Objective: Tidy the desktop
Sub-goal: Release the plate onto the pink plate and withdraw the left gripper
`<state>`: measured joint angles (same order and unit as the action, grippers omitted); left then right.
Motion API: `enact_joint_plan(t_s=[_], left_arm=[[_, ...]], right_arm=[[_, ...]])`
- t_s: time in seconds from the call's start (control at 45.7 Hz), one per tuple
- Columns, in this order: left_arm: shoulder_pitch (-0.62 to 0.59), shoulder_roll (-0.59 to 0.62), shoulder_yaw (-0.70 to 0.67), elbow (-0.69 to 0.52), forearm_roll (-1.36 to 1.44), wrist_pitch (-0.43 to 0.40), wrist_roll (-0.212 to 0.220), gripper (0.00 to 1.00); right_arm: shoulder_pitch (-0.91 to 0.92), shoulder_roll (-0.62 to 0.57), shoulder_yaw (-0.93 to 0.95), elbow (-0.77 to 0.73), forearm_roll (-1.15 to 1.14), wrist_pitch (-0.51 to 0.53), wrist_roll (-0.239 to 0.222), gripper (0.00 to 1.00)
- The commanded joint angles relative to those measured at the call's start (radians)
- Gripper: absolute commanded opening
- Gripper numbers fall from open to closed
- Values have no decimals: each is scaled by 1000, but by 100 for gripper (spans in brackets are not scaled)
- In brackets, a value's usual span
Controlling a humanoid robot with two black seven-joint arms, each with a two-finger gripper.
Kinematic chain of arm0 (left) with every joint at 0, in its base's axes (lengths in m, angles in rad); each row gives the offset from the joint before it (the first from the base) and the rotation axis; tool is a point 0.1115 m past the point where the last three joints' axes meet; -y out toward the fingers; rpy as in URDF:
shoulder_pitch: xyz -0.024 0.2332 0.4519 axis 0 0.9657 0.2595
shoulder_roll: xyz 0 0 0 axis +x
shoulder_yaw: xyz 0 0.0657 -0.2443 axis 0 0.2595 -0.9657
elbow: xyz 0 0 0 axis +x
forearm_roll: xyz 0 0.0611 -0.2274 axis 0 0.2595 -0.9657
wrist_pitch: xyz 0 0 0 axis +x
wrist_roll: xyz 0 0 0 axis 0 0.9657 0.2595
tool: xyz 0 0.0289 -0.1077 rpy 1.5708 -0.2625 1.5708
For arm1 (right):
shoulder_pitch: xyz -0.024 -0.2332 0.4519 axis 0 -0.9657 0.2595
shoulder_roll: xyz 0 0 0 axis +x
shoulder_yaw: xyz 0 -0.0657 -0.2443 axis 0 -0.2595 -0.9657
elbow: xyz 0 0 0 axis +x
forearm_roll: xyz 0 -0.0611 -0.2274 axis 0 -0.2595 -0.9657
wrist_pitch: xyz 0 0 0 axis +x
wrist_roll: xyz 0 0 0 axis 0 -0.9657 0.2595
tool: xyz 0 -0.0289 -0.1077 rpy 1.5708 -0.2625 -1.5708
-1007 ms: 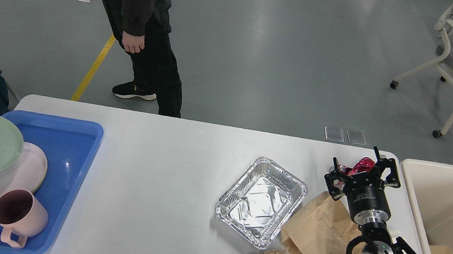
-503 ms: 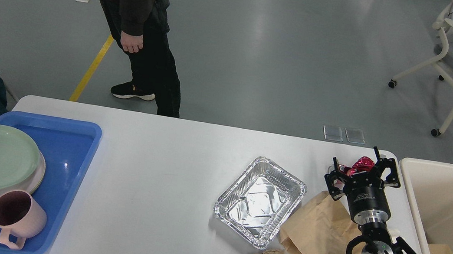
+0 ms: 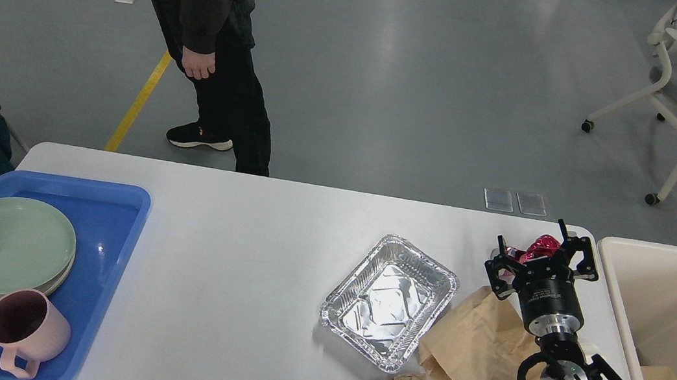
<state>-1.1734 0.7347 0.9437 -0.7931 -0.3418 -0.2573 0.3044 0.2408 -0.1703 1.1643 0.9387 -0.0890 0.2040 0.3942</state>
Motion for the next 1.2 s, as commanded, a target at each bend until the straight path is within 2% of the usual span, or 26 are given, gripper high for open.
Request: enact_joint_plan(t_s=[0.0,0.131,0.219,0.263,0.35,0.394,0.503,0.744,0.832,0.919,1.007,1.182], left_arm=[[4,6,-29,6,-2,4,-1,4],[4,2,-43,32,-2,4,-2,4],[6,-1,-55,37,-2,4,-5,9],[6,-1,-59,37,0,4,-5,17],[6,0,-59,44,3,6,-10,48],[6,0,-57,49,6,6,-10,59],[5,0,-57,51,9,4,-7,72],[-14,8,-57,46,12,-14,5,87],[-80,12,-63,40,14,-29,4,94],[-144,17,-92,40,14,-45,-1,96],[-157,23,-196,40,14,-46,-7,96],[-97,110,-521,41,14,-48,-13,96]], right_arm=[[0,-1,0,0,0,0,0,100],[0,-1,0,0,0,0,0,100],[0,0,0,0,0,0,0,100],[0,0,0,0,0,0,-2,100],[0,0,0,0,0,0,0,100],[0,0,0,0,0,0,0,100],[0,0,0,0,0,0,0,100],[0,0,0,0,0,0,0,100],[0,0,0,0,0,0,0,100],[0,0,0,0,0,0,0,100],[0,-1,0,0,0,0,0,100],[0,0,0,0,0,0,0,100]])
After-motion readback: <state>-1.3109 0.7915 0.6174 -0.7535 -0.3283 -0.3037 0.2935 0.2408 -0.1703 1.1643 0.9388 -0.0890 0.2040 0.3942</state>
